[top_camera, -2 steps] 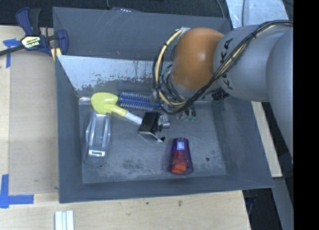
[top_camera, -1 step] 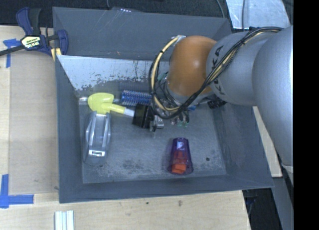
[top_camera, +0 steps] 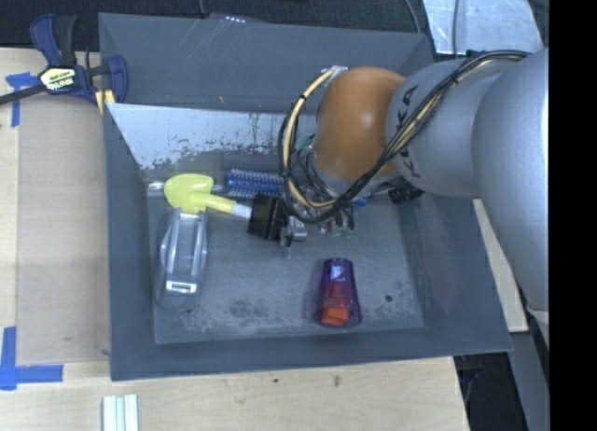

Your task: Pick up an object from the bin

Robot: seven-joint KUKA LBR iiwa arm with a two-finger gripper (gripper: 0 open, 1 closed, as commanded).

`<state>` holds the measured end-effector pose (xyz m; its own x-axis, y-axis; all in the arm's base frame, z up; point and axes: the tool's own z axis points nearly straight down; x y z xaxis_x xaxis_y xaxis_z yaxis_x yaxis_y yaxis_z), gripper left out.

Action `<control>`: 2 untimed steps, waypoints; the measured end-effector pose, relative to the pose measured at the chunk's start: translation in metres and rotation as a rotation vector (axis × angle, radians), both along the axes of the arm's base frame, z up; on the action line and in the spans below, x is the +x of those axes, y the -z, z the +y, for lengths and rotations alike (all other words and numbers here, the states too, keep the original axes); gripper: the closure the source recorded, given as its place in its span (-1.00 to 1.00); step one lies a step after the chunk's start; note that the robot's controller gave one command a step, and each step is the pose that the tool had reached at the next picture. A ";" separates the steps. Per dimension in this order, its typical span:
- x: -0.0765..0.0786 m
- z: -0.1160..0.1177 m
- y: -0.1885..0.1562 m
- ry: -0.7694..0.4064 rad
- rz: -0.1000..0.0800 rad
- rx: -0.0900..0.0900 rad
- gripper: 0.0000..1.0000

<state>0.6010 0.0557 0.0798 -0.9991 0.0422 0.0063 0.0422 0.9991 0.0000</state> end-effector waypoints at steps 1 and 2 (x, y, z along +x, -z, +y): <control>-0.002 0.000 -0.008 0.002 -0.005 0.002 1.00; -0.021 0.031 -0.185 0.030 -0.012 0.001 1.00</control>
Offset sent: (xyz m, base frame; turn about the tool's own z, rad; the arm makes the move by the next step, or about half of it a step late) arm -0.0228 0.0304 0.1792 0.0331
